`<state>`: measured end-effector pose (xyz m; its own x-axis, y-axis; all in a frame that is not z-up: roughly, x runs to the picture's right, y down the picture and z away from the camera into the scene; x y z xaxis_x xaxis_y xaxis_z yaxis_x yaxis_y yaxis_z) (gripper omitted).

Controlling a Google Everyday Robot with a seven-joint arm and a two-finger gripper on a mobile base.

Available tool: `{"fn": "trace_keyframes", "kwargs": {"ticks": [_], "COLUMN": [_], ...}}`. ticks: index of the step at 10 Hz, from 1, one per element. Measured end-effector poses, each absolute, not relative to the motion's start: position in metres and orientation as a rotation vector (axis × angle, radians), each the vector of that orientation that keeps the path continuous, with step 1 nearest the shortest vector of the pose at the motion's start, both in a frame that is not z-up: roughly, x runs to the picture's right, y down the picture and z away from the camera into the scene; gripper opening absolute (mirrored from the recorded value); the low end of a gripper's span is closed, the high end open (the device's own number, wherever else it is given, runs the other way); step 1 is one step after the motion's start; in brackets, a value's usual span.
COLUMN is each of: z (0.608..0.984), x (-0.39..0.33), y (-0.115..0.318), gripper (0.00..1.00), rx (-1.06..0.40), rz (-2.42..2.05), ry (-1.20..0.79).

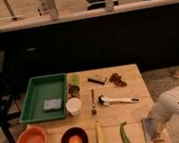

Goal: Wipe red bowl with towel

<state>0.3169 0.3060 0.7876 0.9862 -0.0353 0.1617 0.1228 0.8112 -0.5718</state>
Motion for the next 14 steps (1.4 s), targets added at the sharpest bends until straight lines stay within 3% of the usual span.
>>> {"fn": "trace_keyframes", "kwargs": {"ticks": [2,3,14], "z": [0.784,0.784,0.733], "x": [0.32,0.319,0.296], "y": [0.306,0.305,0.266], "gripper": [0.04,0.0,0.0], "rx": [-0.62,-0.62,-0.541], "rz": [-0.084,-0.087,-0.136], "ry": [-0.143,-0.144,-0.126]}}
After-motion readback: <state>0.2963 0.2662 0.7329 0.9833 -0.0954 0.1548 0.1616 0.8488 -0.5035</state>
